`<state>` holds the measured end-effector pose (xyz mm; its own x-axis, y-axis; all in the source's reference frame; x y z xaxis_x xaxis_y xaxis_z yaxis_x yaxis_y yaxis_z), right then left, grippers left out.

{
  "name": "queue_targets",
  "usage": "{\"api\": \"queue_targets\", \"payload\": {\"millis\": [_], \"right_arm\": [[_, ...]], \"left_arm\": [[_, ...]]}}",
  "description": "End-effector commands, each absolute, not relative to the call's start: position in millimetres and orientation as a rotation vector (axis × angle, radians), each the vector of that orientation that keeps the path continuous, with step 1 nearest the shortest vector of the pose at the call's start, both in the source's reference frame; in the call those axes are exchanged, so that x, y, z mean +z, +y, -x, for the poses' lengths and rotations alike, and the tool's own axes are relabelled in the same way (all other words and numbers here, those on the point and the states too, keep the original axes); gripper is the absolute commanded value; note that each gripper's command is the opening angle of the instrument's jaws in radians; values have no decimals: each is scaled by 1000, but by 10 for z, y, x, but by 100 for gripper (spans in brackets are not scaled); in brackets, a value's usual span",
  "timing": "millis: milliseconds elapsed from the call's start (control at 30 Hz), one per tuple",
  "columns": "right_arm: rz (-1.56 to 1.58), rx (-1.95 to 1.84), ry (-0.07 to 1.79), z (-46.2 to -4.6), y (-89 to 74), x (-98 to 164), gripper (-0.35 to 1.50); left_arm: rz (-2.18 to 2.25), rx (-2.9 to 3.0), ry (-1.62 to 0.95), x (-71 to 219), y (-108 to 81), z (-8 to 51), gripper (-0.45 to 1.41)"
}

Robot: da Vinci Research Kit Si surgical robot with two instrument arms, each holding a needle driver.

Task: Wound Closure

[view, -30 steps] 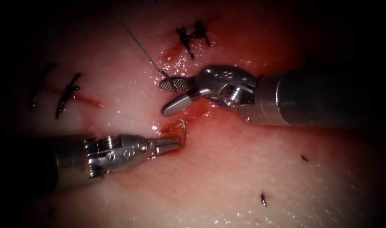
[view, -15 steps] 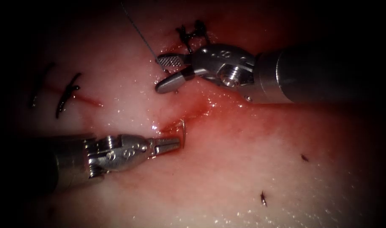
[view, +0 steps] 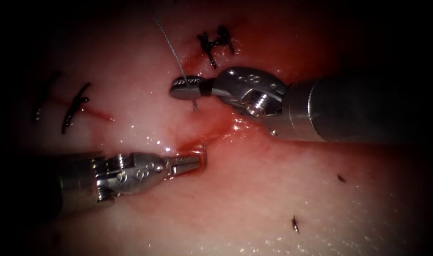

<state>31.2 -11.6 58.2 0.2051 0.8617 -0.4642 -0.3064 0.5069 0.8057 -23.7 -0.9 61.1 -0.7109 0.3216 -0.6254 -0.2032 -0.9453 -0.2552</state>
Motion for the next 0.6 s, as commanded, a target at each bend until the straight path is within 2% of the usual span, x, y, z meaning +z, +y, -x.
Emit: {"api": "queue_targets", "payload": {"millis": [33, 200, 233, 300, 400, 467, 533, 600], "right_arm": [[-661, 888, 1056, -316, -130, 584, -35], [-690, 893, 1056, -314, -135, 581, -35], [-686, 927, 1132, -311, -122, 582, 10], [-686, 943, 1177, -307, -110, 585, 57], [-604, 951, 1196, -296, -86, 592, 105], [-586, 952, 1202, -292, -80, 594, 106], [-523, 977, 1222, -267, -59, 603, 106], [-506, 995, 1243, -245, -51, 608, 98]], "left_arm": [[1017, 2657, -246, 617, -14, 243, -1], [1015, 2656, -245, 616, -14, 245, -1], [1027, 2690, -224, 615, -14, 247, -1], [1052, 2727, -191, 612, -13, 250, -1], [1134, 2811, -86, 607, -9, 252, 0], [1159, 2824, -58, 607, -8, 253, 0], [1273, 2860, 38, 607, -8, 256, -1], [1333, 2882, 81, 607, -9, 256, -1]]}}
